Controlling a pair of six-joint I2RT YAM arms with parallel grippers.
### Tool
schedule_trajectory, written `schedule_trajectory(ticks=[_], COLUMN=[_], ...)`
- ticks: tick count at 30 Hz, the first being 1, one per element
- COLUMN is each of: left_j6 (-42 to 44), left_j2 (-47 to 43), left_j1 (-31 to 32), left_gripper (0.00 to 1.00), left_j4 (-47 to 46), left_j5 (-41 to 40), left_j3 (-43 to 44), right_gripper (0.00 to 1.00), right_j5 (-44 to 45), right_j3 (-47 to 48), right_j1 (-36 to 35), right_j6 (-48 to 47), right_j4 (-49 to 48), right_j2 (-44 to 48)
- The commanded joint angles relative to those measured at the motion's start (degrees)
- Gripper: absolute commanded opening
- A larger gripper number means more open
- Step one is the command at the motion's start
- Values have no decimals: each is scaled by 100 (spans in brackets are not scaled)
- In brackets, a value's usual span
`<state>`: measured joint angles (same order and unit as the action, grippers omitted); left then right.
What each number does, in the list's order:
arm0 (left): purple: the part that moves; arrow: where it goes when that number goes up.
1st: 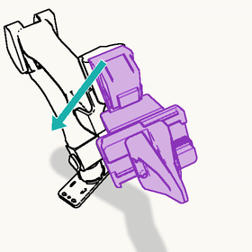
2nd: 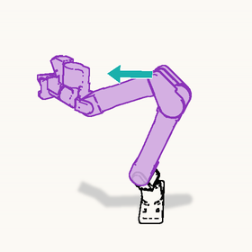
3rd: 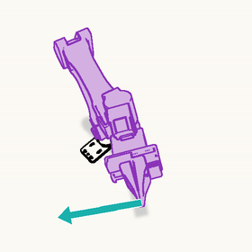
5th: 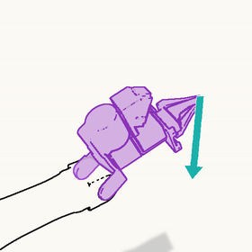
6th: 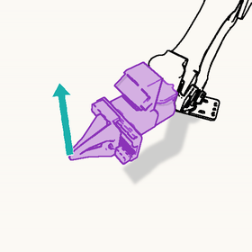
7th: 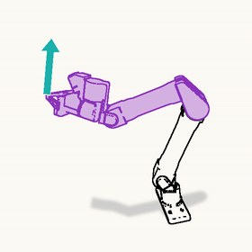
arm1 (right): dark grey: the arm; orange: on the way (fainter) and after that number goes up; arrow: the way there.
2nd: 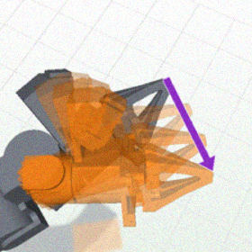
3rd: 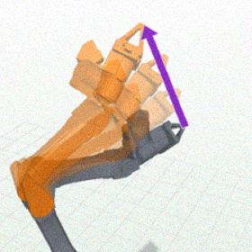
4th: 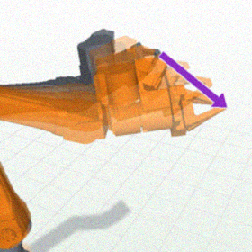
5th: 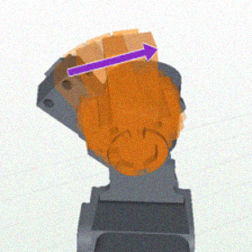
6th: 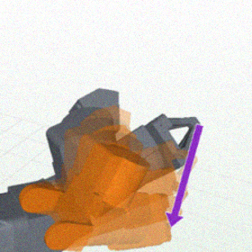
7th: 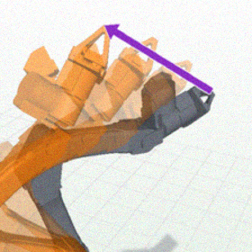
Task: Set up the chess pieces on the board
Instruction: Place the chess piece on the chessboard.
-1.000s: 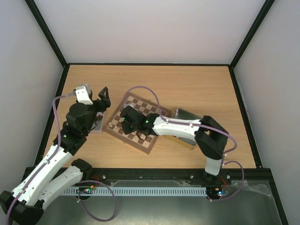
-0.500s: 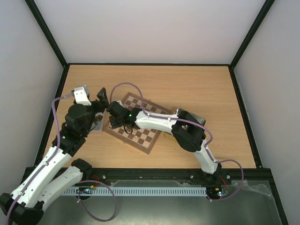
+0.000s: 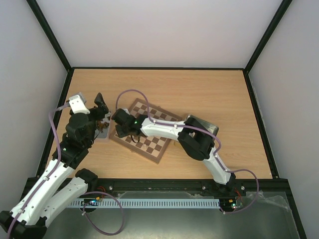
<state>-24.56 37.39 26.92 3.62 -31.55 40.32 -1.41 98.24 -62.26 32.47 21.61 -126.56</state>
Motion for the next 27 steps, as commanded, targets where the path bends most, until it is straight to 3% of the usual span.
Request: schedule_trajectory(ticks=[1, 19, 27], left_j6=[-178, -216, -216], left_j2=[-177, -85, -91], left_j1=[-62, -149, -208], left_gripper=[89, 90, 90], left_j4=[53, 43, 41], left_j5=[-584, -476, -449], left_j3=[-118, -122, -113], right_gripper=[10, 13, 29], right_j5=[194, 463, 348], right_j3=[295, 633, 647], right_j1=[16, 21, 21], right_j6=[82, 33, 76], right_j4=[375, 524, 388], right_j2=[-185, -431, -121])
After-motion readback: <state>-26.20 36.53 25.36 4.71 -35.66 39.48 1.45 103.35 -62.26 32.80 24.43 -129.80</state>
